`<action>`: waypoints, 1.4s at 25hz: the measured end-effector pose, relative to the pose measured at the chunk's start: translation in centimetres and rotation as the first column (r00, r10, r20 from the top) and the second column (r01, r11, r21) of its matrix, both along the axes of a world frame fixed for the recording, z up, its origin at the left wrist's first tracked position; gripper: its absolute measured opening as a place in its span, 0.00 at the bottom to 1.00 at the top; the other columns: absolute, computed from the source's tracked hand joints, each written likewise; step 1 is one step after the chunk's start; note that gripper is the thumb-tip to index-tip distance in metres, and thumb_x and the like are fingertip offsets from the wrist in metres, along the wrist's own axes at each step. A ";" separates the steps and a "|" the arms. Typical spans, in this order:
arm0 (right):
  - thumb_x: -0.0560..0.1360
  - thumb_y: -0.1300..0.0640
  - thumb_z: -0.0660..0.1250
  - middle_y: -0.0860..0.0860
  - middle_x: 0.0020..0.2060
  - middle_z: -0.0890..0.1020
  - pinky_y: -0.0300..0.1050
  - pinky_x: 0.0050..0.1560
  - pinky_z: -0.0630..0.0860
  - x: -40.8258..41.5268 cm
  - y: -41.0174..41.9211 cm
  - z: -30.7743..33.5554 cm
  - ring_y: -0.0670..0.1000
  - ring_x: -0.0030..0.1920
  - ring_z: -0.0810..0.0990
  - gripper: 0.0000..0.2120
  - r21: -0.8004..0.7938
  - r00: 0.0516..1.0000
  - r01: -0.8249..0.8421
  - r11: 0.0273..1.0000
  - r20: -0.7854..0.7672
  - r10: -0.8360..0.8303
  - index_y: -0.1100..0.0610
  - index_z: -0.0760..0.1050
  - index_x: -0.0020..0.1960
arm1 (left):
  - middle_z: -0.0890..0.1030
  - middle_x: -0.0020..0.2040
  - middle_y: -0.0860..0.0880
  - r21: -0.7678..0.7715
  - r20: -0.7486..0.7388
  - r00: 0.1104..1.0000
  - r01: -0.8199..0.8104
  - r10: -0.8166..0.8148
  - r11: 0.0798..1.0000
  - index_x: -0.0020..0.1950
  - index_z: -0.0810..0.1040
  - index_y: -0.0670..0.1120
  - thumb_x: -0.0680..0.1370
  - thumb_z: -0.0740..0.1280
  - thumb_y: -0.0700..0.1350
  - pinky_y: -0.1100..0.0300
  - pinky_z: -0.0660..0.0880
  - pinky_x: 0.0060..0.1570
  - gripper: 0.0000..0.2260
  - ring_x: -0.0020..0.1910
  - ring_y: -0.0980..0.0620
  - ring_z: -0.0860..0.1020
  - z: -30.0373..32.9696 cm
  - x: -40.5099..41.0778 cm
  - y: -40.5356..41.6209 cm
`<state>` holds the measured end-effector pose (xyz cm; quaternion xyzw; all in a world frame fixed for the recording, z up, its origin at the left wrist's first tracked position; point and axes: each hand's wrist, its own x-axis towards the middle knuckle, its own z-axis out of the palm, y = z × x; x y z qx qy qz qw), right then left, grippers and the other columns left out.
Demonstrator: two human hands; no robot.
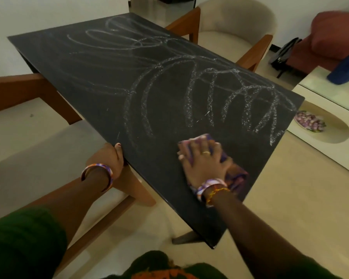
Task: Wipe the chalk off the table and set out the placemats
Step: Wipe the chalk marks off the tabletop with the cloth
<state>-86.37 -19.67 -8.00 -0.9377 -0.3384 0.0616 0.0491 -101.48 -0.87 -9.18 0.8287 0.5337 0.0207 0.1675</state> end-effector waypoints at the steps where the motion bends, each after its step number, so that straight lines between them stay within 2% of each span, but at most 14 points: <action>1: 0.78 0.35 0.47 0.45 0.77 0.49 0.71 0.66 0.48 -2.7 1.2 0.0 0.60 0.76 0.45 0.28 0.002 0.987 -0.159 0.987 -0.003 0.159 0.41 0.52 0.75 | 0.75 0.38 0.44 0.001 -0.002 1.000 0.001 -0.001 1.000 0.48 0.71 0.41 0.82 0.49 0.53 0.55 0.73 0.42 0.18 0.39 0.46 0.76 0.0 0.0 0.0; 3: 0.77 0.34 0.47 0.44 0.77 0.48 0.69 0.66 0.49 -4.4 2.4 0.4 0.58 0.76 0.45 0.28 -0.023 0.951 -0.309 0.951 -0.024 0.309 0.40 0.51 0.75 | 0.75 0.38 0.44 -0.025 0.010 1.000 -0.011 0.012 1.000 0.49 0.71 0.41 0.82 0.49 0.54 0.55 0.72 0.42 0.19 0.39 0.46 0.75 0.1 -0.1 0.0; 4: 0.77 0.33 0.48 0.43 0.77 0.49 0.68 0.66 0.49 -3.1 2.4 0.4 0.58 0.76 0.46 0.28 -0.019 0.959 -0.284 0.959 -0.028 0.284 0.39 0.52 0.75 | 0.75 0.39 0.44 -0.039 0.018 1.000 -0.016 0.017 0.999 0.48 0.71 0.41 0.82 0.49 0.54 0.55 0.71 0.42 0.19 0.39 0.47 0.75 0.1 -0.2 0.0; 7: 0.76 0.33 0.48 0.42 0.76 0.52 0.71 0.66 0.49 3.9 -1.2 -0.2 0.58 0.75 0.47 0.27 0.014 0.997 0.065 0.998 -0.053 -0.064 0.37 0.54 0.74 | 0.75 0.39 0.43 -0.040 0.039 0.999 -0.011 0.013 0.999 0.47 0.72 0.41 0.82 0.49 0.54 0.54 0.70 0.42 0.19 0.38 0.47 0.74 0.0 -0.4 -0.1; 9: 0.77 0.33 0.47 0.44 0.77 0.52 0.72 0.67 0.50 7.6 -5.3 0.0 0.59 0.75 0.47 0.28 -0.003 0.954 0.291 0.957 -0.078 -0.291 0.38 0.53 0.75 | 0.75 0.38 0.43 -0.022 0.035 0.999 -0.002 0.003 1.000 0.47 0.72 0.41 0.82 0.49 0.54 0.54 0.70 0.42 0.20 0.38 0.47 0.74 0.0 -0.3 -0.2; 11: 0.78 0.34 0.48 0.45 0.77 0.51 0.71 0.67 0.52 7.7 -7.7 0.5 0.59 0.75 0.46 0.28 -0.008 0.926 0.362 0.932 -0.114 -0.360 0.40 0.52 0.76 | 0.74 0.37 0.43 -0.005 0.016 1.000 0.005 -0.005 1.000 0.46 0.71 0.40 0.82 0.48 0.54 0.54 0.70 0.42 0.20 0.37 0.46 0.73 0.0 -0.2 -0.2; 13: 0.78 0.35 0.49 0.46 0.77 0.50 0.70 0.67 0.54 4.7 -7.9 0.6 0.60 0.75 0.45 0.28 0.018 0.941 0.317 0.948 -0.128 -0.312 0.41 0.51 0.76 | 0.74 0.36 0.43 0.000 0.016 1.000 0.005 -0.005 1.000 0.46 0.72 0.40 0.82 0.48 0.54 0.53 0.70 0.42 0.21 0.37 0.46 0.74 -0.1 -0.1 -0.2; 17: 0.78 0.36 0.47 0.46 0.77 0.47 0.70 0.66 0.51 -3.6 -6.4 0.1 0.60 0.75 0.44 0.28 -0.006 0.987 0.160 0.987 0.001 -0.160 0.41 0.49 0.76 | 0.74 0.37 0.42 0.017 0.035 0.999 0.008 -0.008 1.000 0.47 0.72 0.38 0.82 0.48 0.54 0.52 0.70 0.43 0.22 0.38 0.44 0.74 -0.4 -0.2 -0.2; 23: 0.78 0.37 0.51 0.47 0.78 0.49 0.69 0.67 0.50 -8.9 -4.6 0.6 0.61 0.76 0.45 0.29 -0.052 0.941 -0.336 0.940 0.008 0.337 0.41 0.49 0.76 | 0.73 0.38 0.40 0.009 0.026 0.997 0.068 -0.068 0.998 0.48 0.73 0.37 0.82 0.48 0.54 0.51 0.68 0.43 0.23 0.38 0.44 0.72 0.0 -0.7 -0.4; 26: 0.77 0.38 0.53 0.48 0.77 0.55 0.68 0.66 0.55 -8.0 -8.5 -0.4 0.62 0.75 0.52 0.30 -0.087 0.930 -0.354 0.931 0.075 0.360 0.40 0.50 0.76 | 0.74 0.41 0.41 -0.020 0.023 0.995 0.097 -0.096 0.995 0.51 0.74 0.38 0.82 0.48 0.53 0.52 0.68 0.44 0.22 0.40 0.44 0.71 0.3 -1.2 -0.5; 29: 0.72 0.38 0.53 0.50 0.70 0.71 0.70 0.55 0.69 -8.8 -12.3 -1.2 0.63 0.67 0.70 0.29 -0.095 0.945 -0.294 0.951 0.120 0.304 0.44 0.60 0.71 | 0.74 0.45 0.39 -0.042 0.034 0.992 0.122 -0.121 0.992 0.54 0.74 0.38 0.83 0.49 0.52 0.51 0.67 0.47 0.21 0.42 0.45 0.70 0.6 -1.3 -0.6; 31: 0.69 0.39 0.59 0.51 0.67 0.74 0.71 0.51 0.71 -9.4 -12.5 -1.5 0.64 0.64 0.73 0.31 -0.137 0.959 -0.253 0.958 0.097 0.267 0.45 0.63 0.70 | 0.74 0.44 0.40 -0.063 0.038 0.992 0.120 -0.118 0.991 0.54 0.75 0.37 0.83 0.49 0.51 0.52 0.67 0.46 0.21 0.41 0.45 0.71 0.7 -1.4 -0.6; 33: 0.71 0.41 0.64 0.52 0.72 0.68 0.74 0.56 0.65 -9.6 -10.5 -0.7 0.66 0.69 0.67 0.32 -0.104 0.964 -0.235 0.966 0.104 0.246 0.46 0.62 0.73 | 0.74 0.44 0.40 -0.083 0.024 0.993 0.116 -0.115 0.990 0.54 0.74 0.38 0.83 0.49 0.50 0.53 0.67 0.44 0.20 0.40 0.45 0.71 0.8 -1.4 -0.7; 35: 0.77 0.43 0.59 0.52 0.77 0.53 0.73 0.65 0.53 -9.4 -6.9 -0.4 0.66 0.75 0.51 0.32 -0.096 0.957 -0.283 0.954 0.045 0.288 0.44 0.50 0.77 | 0.75 0.47 0.39 -0.120 0.044 0.995 0.097 -0.092 0.988 0.56 0.74 0.38 0.83 0.49 0.50 0.52 0.67 0.44 0.19 0.42 0.45 0.72 1.0 -1.4 -0.7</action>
